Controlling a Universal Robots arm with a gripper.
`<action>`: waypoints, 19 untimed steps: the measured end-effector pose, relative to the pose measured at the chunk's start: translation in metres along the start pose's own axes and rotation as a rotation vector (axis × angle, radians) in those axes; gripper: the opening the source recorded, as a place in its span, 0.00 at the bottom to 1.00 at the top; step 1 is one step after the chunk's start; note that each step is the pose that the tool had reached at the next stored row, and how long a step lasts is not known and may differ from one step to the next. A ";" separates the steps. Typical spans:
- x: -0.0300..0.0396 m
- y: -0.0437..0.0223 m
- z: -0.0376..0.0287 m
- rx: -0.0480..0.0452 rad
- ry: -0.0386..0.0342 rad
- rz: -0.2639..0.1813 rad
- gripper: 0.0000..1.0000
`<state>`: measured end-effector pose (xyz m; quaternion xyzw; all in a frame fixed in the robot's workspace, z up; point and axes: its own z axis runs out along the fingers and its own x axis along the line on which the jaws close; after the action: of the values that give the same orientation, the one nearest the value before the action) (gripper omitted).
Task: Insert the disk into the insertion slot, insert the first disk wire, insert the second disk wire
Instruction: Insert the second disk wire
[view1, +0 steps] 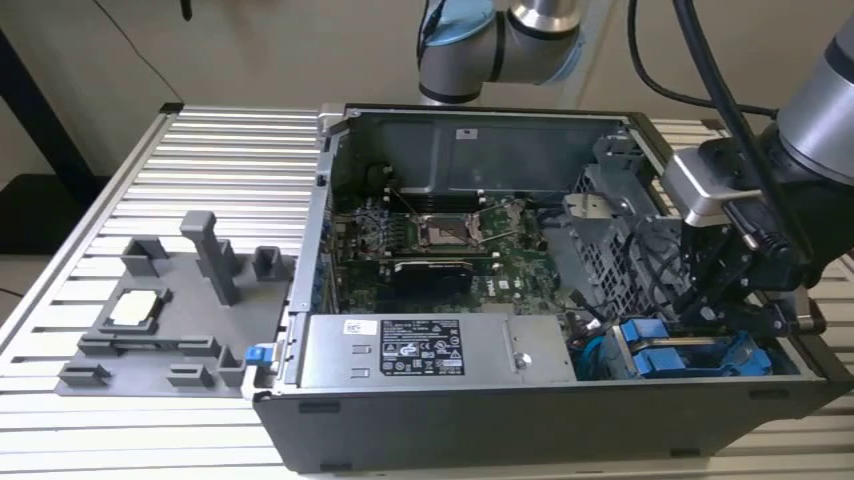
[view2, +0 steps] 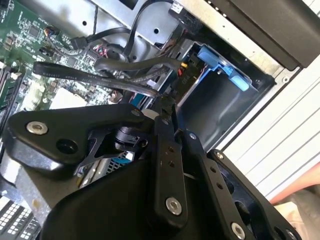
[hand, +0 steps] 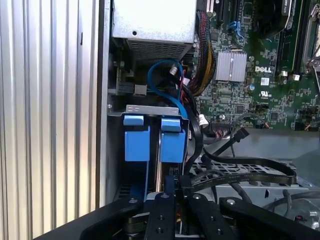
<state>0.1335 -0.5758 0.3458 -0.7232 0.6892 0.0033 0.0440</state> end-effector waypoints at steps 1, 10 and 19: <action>0.0001 -0.0001 0.0007 0.0001 -0.0003 0.001 0.16; 0.0005 -0.0018 0.0063 0.0012 -0.0089 0.012 0.16; 0.0008 -0.0020 0.0110 0.0007 -0.0103 0.024 0.24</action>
<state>0.1362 -0.5757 0.3349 -0.7149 0.6976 0.0073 0.0478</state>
